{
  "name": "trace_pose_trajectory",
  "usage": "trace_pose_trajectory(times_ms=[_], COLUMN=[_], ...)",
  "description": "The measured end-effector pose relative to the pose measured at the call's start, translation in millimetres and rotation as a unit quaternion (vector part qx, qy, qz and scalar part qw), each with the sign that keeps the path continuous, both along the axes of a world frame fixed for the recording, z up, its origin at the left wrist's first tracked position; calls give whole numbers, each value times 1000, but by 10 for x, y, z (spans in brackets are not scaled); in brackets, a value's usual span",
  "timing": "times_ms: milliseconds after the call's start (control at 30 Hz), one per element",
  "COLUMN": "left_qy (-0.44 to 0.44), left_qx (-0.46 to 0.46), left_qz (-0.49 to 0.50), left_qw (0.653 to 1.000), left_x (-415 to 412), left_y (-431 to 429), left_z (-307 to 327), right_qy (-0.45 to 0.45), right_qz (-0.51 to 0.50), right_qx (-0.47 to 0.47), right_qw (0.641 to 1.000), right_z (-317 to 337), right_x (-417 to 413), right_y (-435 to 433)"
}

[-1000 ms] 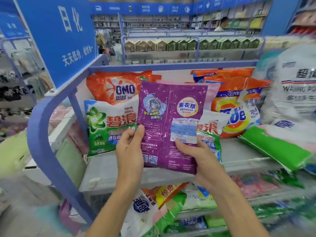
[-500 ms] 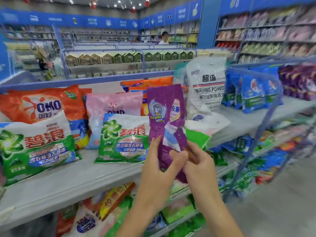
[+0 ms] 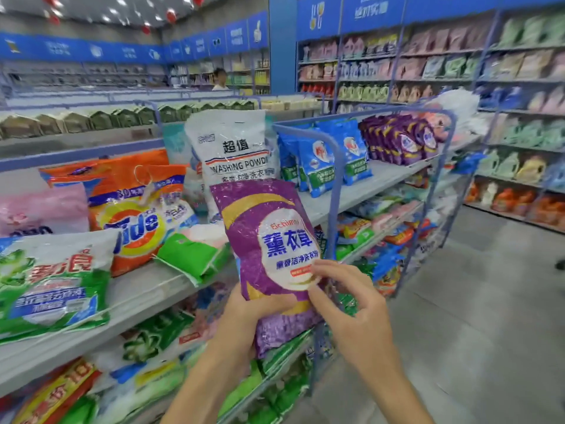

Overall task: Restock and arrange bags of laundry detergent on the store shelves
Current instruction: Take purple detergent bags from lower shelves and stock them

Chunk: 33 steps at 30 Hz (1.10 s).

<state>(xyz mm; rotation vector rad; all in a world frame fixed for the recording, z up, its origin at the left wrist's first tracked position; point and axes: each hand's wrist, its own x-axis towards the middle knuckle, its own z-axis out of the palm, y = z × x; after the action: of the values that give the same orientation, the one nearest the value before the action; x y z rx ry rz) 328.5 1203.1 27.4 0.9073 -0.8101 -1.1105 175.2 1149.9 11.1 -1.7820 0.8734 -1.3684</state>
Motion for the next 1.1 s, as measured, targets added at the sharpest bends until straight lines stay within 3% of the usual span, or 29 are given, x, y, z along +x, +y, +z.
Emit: trace_pose_trajectory(times_ms=[133,233,333,567,767,1100], left_qy=[32,66,62,28,-35,-76], left_qx=[23,51,101,126,98,108], left_qz=[-54,-85,-111,-99,-100,-168], left_qw=[998,993,987,987,989,977], left_x=[-389,-602,-747,-1320,-1844,-3077], left_y=[-325,-609,-973,-2117,-3288,-5059], left_z=[-76,-111,-124,-108,2,17], right_qy=[-31,-67,-99,-190,-159,-184], right_qz=[0,68,68,29,-39,-90], right_qx=[140,257,333,324,284,289], right_qw=[990,962,935,926,945,935], right_z=[-68,-159,-268,-256,-70,24], right_x=[-572,-863,-1098,-1569,-2202,-3357], right_y=[-409,-730,-1001,-1788,-2745,-4212])
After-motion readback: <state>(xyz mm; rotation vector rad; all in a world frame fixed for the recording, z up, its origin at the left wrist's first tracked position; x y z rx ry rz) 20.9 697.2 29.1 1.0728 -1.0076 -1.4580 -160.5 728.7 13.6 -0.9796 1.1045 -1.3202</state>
